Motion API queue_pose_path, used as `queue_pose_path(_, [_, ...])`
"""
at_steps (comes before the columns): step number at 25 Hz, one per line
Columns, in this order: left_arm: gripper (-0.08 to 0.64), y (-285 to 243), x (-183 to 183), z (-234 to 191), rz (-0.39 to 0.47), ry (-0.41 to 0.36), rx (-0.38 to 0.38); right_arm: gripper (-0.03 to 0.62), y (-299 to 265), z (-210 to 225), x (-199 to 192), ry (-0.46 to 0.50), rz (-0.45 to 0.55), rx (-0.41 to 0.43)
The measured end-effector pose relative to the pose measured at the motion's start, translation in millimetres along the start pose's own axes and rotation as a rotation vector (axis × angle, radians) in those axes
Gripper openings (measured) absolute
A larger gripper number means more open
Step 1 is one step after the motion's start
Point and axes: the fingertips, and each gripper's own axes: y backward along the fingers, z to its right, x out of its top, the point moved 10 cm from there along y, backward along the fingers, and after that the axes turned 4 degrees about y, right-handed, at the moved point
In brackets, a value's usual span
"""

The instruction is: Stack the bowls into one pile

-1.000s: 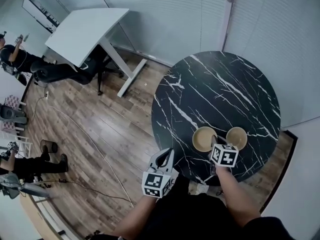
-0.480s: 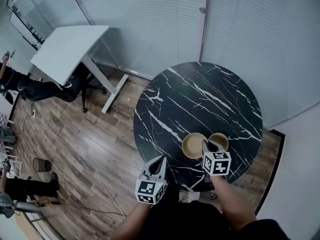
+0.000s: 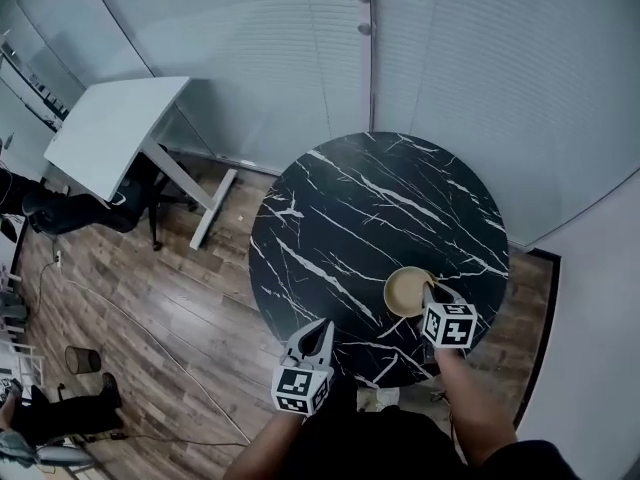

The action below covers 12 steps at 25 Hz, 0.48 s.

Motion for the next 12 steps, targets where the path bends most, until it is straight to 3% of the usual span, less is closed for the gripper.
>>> queue_pose_path(7, [0.011,-5.3,6.2,6.0,-0.004,-0.065,-0.024,0.025,3.0,24.7,-13.3,-0.031,-0.014,-0.07])
queue_pose_path(12, [0.011,-5.0,1.3,5.2,-0.02,-0.055,-0.026,0.026,-5.7,32.6,-20.8,-0.041,-0.048,-0.085])
